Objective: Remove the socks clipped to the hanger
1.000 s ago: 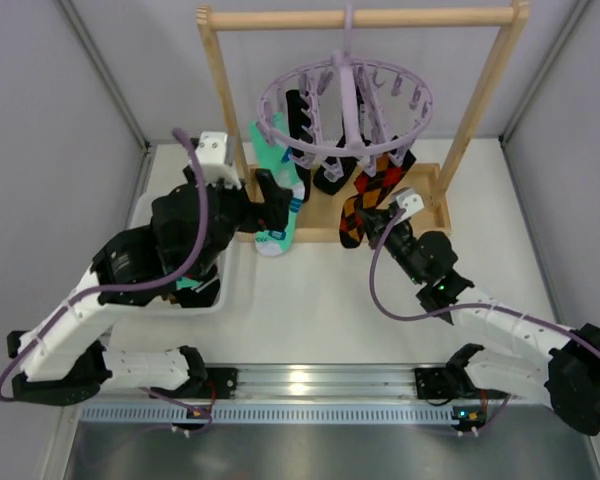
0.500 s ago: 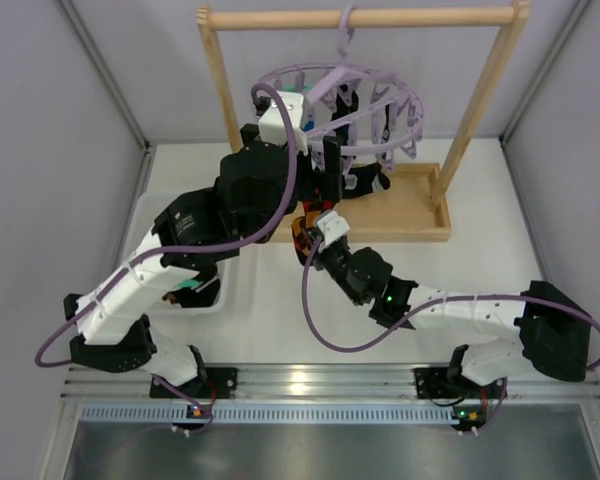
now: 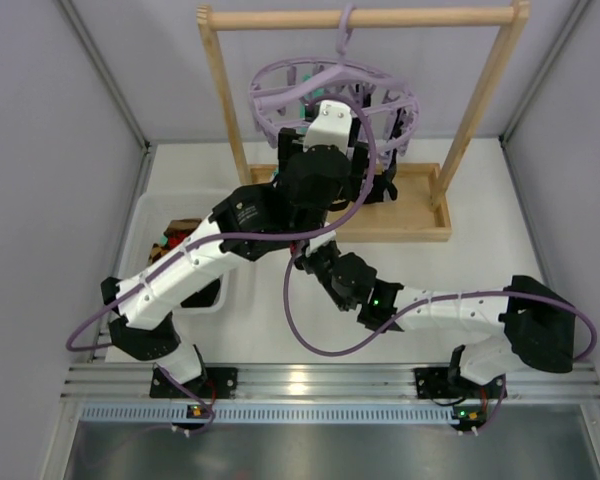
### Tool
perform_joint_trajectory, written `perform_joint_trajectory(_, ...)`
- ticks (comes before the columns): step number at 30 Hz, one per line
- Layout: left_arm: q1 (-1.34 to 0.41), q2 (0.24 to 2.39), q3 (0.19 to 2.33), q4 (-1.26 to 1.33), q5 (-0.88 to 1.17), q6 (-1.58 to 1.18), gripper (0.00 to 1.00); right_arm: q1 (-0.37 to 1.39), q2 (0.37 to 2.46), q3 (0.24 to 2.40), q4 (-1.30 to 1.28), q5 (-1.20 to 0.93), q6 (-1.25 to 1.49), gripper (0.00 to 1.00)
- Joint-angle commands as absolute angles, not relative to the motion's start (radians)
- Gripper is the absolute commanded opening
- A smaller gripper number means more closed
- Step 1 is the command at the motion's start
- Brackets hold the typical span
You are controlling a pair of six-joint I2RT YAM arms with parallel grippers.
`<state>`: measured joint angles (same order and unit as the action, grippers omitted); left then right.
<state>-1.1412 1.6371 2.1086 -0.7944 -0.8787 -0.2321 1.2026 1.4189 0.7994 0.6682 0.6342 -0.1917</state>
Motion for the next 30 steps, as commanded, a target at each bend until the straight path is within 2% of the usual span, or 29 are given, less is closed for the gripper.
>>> perform_joint_trajectory(1, -1.143, 1.598, 2.099, -0.769, -0.977, -0.248, 0.88, 1.223, 1.422, 0.848, 0.721, 0.661, -0.193, 0.0)
perform_joint_trajectory(7, -1.143, 1.559, 2.043, -0.765, -1.019, -0.285, 0.88, 1.223, 1.433, 0.867, 0.706, 0.655, -0.176, 0.0)
perform_joint_trajectory(17, -1.134, 1.614, 2.071, -0.765, -1.006, -0.282, 0.85, 1.241, 1.5, 0.903, 0.712, 0.644, -0.172, 0.0)
perform_joint_trajectory(28, -1.086, 1.632, 2.037, -0.767, -1.019, -0.287, 0.72, 1.252, 1.513, 0.92, 0.716, 0.635, -0.178, 0.0)
perform_joint_trajectory(30, -1.074, 1.628, 2.026, -0.767, -1.002, -0.294, 0.64, 1.256, 1.513, 0.92, 0.719, 0.632, -0.179, 0.0)
